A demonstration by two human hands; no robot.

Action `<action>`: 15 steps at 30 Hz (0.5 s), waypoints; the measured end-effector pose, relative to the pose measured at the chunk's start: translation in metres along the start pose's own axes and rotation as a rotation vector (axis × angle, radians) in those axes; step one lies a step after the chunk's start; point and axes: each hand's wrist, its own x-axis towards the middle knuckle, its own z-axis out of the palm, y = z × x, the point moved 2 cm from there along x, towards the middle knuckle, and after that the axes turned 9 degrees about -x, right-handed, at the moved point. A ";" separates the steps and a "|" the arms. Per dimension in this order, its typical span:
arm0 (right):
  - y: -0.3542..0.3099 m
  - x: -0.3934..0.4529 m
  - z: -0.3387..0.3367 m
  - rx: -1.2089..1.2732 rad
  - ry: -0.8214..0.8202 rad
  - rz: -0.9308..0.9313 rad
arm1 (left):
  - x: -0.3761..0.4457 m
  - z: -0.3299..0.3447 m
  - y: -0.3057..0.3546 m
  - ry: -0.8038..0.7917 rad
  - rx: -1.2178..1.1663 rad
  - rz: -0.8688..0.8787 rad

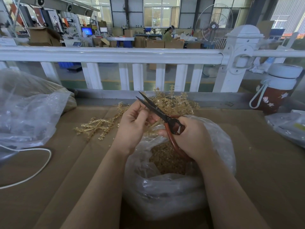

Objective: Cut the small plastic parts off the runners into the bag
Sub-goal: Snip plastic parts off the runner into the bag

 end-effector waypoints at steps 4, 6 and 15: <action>0.000 0.000 0.002 0.028 -0.003 0.007 | 0.000 -0.002 -0.002 0.031 -0.013 -0.030; 0.001 0.000 0.003 0.088 0.000 0.047 | 0.000 -0.003 -0.004 0.059 -0.035 -0.063; 0.002 0.005 0.002 0.406 -0.055 0.137 | 0.000 0.004 -0.005 -0.019 0.010 -0.148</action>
